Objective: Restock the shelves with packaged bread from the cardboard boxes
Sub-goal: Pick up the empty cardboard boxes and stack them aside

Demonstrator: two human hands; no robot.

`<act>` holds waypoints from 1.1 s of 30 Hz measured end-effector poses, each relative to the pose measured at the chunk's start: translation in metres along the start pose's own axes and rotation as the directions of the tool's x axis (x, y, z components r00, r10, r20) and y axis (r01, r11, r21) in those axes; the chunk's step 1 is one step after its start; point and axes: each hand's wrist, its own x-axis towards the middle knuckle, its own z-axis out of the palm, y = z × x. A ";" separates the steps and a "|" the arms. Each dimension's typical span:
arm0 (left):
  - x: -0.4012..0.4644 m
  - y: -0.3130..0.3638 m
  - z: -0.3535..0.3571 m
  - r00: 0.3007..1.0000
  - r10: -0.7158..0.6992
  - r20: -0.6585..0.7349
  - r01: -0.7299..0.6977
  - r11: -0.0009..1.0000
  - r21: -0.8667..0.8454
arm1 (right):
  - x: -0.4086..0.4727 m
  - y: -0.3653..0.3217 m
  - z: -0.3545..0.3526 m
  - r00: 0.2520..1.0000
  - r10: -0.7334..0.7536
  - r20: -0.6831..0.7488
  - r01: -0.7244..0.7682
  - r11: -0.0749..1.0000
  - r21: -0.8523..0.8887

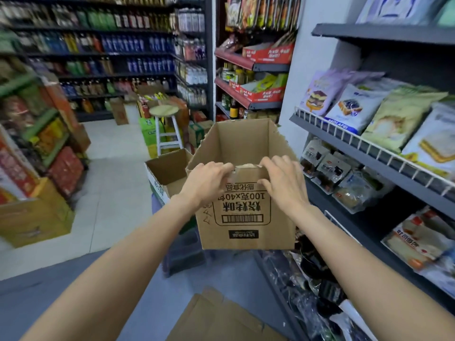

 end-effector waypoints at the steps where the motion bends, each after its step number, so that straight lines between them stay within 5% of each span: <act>1: -0.003 -0.004 -0.005 1.000 -0.010 -0.026 0.011 1.000 0.016 | 0.004 -0.006 -0.003 1.000 -0.018 -0.021 0.018 1.000 -0.001; 10: -0.039 -0.091 -0.051 0.977 -0.157 -0.141 0.185 0.961 0.207 | 0.069 -0.098 0.010 0.977 -0.170 -0.128 0.176 0.984 0.036; 20: -0.147 -0.291 -0.084 0.898 -0.423 -0.125 0.439 0.837 0.327 | 0.167 -0.316 0.109 0.903 -0.426 -0.054 0.425 0.868 0.259; 27: -0.244 -0.414 -0.074 0.738 -0.673 -0.050 0.649 0.687 0.326 | 0.195 -0.474 0.202 0.793 -0.604 0.078 0.532 0.748 0.397; 33: -0.341 -0.479 -0.053 0.522 -0.853 0.018 0.786 0.489 0.378 | 0.185 -0.595 0.270 0.619 -0.773 0.141 0.624 0.593 0.510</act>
